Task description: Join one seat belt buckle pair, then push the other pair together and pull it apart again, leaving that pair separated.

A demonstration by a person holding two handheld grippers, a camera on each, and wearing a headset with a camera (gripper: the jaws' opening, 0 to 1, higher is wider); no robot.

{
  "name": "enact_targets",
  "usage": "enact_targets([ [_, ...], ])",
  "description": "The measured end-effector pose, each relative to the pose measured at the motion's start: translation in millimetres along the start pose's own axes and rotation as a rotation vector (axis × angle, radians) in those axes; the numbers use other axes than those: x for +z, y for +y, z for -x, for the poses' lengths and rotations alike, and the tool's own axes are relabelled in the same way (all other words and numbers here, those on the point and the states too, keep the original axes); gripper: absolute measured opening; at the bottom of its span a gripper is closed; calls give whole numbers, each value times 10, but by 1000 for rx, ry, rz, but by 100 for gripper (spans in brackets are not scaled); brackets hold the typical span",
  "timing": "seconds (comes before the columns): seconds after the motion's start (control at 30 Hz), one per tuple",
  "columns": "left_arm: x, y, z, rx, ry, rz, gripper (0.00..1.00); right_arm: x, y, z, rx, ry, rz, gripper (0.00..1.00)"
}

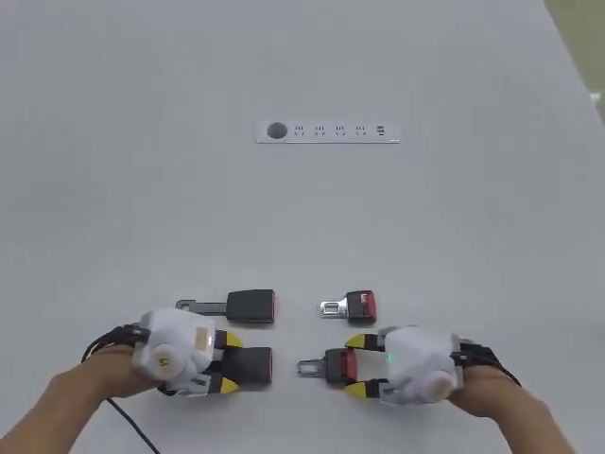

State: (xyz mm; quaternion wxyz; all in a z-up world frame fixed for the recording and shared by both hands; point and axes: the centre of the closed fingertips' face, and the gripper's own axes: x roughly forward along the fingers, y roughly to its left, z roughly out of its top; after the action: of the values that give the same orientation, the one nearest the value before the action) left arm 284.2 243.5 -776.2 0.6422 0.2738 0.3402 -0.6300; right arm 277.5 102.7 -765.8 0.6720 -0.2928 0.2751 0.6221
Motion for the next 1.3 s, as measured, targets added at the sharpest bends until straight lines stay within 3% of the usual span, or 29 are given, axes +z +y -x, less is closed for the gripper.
enact_targets([
  [1.13,28,-28,-2,-16,16,10,32,361,4,-340,-3,-27,18,30],
  [1.3,30,-28,1,-14,18,6,32,401,15,-373,-7,-27,57,30],
])
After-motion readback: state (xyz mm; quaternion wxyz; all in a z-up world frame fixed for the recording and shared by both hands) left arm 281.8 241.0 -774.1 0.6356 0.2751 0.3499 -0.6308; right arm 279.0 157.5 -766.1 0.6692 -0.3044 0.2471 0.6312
